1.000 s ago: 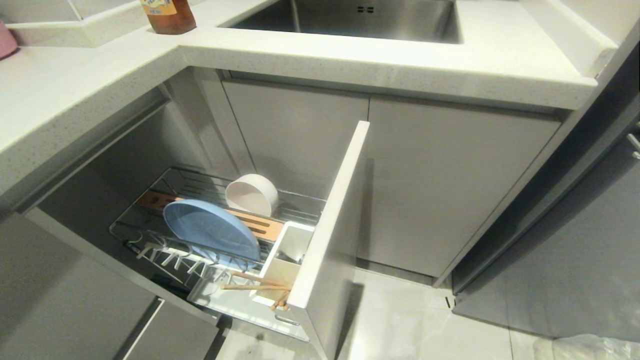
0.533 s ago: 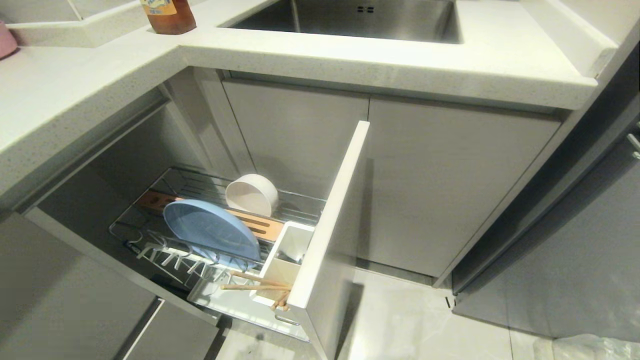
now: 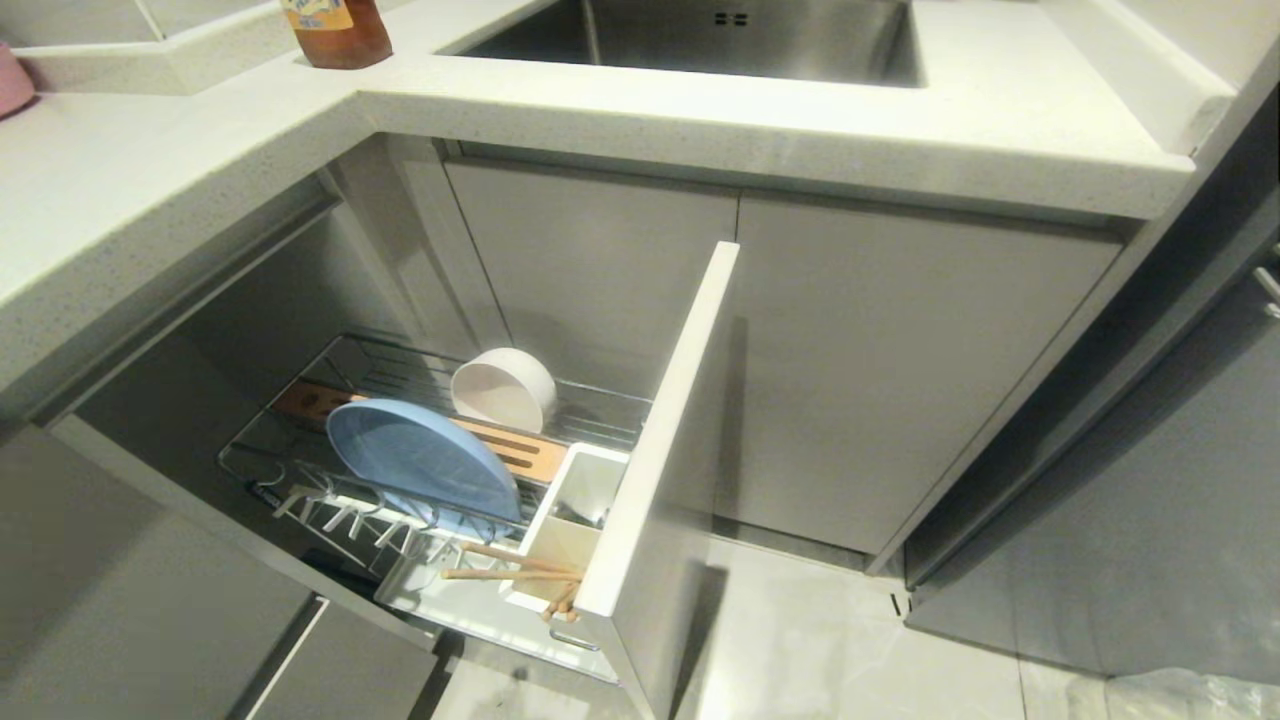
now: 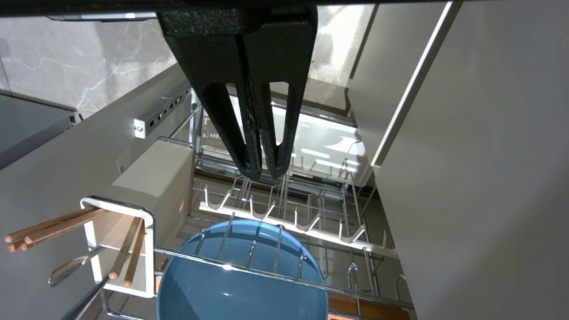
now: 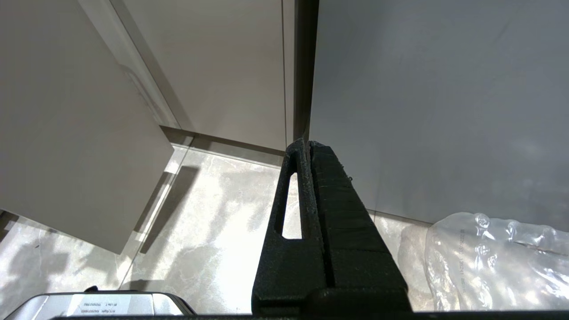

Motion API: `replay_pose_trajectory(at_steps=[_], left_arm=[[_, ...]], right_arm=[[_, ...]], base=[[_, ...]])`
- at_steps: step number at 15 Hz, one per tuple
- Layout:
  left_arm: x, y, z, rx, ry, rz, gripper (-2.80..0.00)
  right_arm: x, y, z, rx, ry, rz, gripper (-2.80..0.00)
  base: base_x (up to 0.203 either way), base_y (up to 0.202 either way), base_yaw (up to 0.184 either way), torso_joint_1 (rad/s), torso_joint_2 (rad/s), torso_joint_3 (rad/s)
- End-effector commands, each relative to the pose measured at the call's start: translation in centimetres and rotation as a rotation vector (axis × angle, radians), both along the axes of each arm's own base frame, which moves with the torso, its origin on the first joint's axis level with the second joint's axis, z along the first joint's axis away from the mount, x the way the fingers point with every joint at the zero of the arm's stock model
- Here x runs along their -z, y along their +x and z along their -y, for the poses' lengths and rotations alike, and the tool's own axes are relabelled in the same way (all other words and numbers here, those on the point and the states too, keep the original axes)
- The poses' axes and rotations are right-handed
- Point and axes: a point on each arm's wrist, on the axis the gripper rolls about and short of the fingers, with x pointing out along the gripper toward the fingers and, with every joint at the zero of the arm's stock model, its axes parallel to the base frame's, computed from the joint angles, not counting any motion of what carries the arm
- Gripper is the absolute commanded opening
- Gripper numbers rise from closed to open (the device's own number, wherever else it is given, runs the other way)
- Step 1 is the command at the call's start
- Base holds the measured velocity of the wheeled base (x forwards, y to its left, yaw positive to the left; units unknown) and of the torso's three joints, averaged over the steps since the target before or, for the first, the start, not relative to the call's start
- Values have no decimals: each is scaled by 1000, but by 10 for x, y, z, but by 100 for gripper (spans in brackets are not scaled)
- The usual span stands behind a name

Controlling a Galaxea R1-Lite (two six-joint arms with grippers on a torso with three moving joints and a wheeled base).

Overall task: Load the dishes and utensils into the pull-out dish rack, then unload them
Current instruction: Take the plate out of the cupboard

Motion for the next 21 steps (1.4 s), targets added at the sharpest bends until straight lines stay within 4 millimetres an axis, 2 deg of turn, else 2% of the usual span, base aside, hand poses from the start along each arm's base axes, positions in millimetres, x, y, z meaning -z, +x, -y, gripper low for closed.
replay_pose_trajectory(at_steps=[1, 21], left_arm=[[0, 0, 0, -1, 0, -2, -280], [0, 0, 0, 0, 0, -3, -280]], right_arm=[[0, 0, 0, 0, 0, -1, -280], [0, 0, 0, 0, 0, -1, -280]], base=[[0, 0, 0, 0, 0, 0], [0, 0, 0, 0, 0, 0]])
